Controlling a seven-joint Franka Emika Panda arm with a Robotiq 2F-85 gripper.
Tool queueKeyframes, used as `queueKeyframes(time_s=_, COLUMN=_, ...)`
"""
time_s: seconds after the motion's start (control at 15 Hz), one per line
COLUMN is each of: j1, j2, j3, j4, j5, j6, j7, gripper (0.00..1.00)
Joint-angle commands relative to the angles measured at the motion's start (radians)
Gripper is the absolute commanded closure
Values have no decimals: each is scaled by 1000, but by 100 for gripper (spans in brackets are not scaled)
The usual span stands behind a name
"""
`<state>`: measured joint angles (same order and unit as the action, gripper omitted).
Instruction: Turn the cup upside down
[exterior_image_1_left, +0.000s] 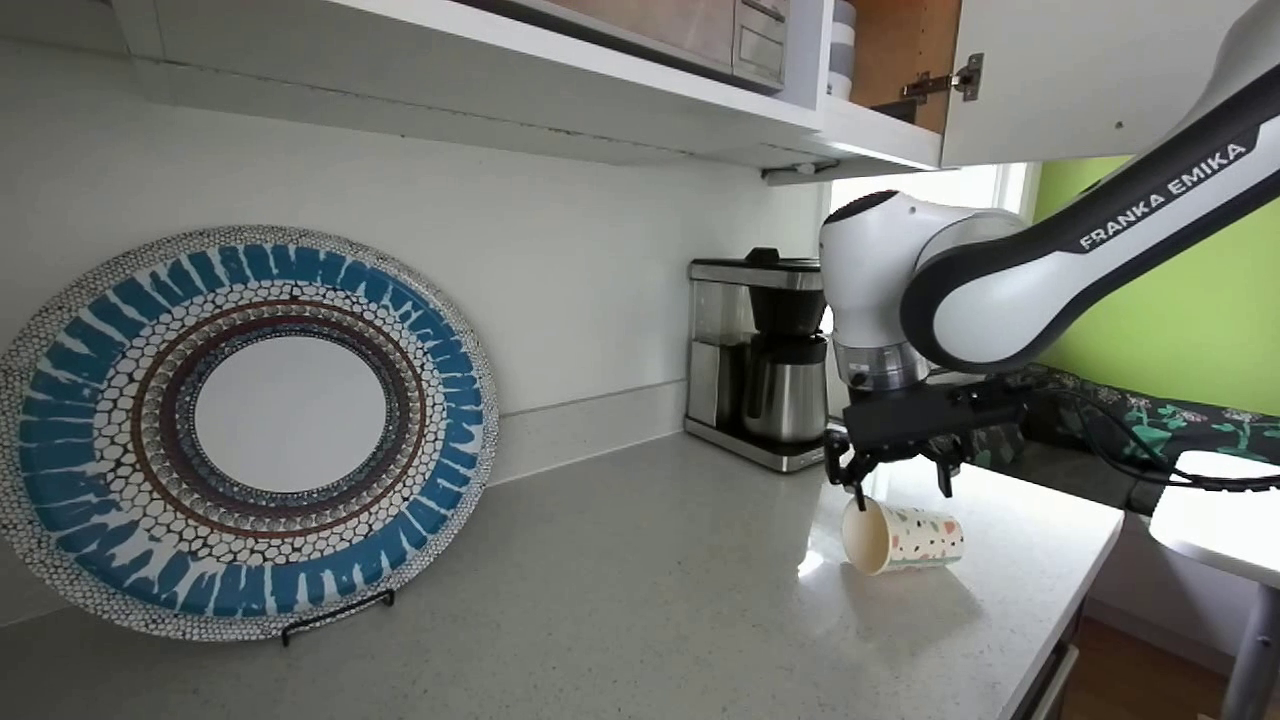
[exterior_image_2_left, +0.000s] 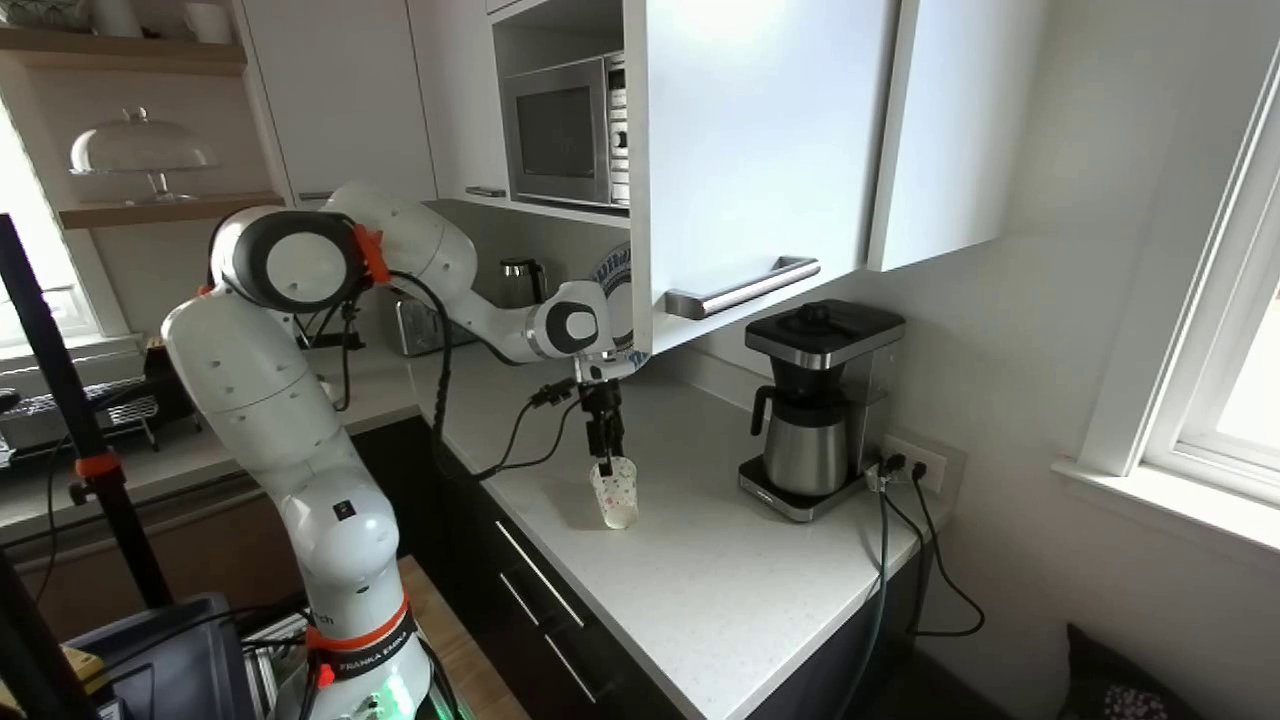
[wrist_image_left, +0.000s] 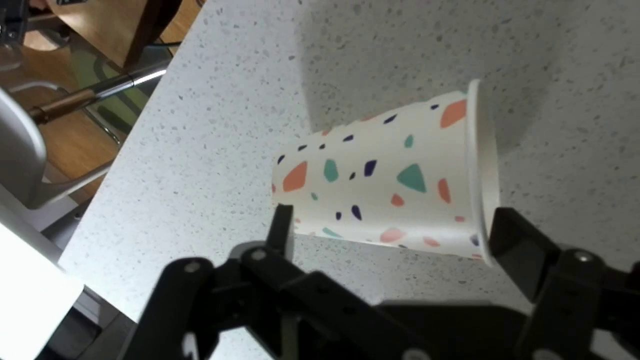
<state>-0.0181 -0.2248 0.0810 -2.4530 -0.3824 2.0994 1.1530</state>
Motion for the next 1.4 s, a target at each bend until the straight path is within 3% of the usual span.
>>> queueKeyframes(time_s=0.0, j1=-27, j2=-50, j3=-27, j4=-11, j5=83, j6=3, j7=28, gripper=0)
queueKeyframes(time_s=0.67, j1=-71, j2=-85, j3=-46, j4=-16, j5=168, j6=-22, j7=86, gripper=0)
queueKeyframes(time_s=1.33, j1=-71, j2=-53, j3=-44, j4=7, j5=158, j6=-19, j7=67, gripper=0)
